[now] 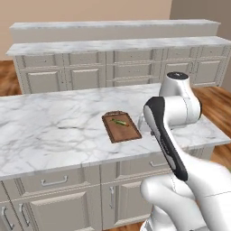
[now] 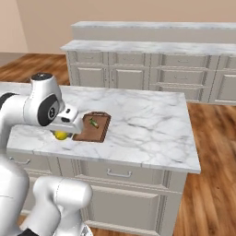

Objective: Retrieve a lemon from the fridge and place it on the cutting board with the fish.

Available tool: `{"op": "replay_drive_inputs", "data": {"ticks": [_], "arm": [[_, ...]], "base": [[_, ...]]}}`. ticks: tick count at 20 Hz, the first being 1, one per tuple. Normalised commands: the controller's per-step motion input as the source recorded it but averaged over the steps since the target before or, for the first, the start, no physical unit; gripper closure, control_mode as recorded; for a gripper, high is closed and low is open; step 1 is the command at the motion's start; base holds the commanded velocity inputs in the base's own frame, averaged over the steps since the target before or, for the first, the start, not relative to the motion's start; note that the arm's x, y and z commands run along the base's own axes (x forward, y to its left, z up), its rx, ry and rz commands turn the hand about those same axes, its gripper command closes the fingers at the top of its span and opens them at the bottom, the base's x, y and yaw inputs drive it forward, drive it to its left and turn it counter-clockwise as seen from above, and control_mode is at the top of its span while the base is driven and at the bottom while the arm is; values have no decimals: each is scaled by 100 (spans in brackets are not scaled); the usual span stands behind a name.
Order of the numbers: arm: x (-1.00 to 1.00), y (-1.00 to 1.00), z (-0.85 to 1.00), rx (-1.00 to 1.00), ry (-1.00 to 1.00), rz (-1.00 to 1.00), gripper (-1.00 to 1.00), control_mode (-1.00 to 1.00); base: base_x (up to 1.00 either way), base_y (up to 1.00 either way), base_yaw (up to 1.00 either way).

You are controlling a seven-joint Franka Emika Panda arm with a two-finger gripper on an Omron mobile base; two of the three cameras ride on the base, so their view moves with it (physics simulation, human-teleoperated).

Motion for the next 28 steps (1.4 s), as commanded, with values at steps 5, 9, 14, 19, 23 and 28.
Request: {"op": "replay_drive_inputs", "data": {"ticks": [5, 9, 14, 19, 23, 28], "arm": [[100, 19, 9, -6, 39, -2, 100, -100], [99, 27, -9, -5, 12, -9, 100, -100], [100, 36, -5, 3, 0, -9, 100, -100], [98, 22, -24, 4, 0, -14, 100, -100], [84, 5, -57, 0, -3, -19, 100, -100], [43, -1, -46, -12, -15, -19, 100, -100]], "base": [[0, 0, 0], [0, 0, 0], [0, 0, 0], [0, 0, 0], [0, 0, 0], [0, 0, 0]]}}
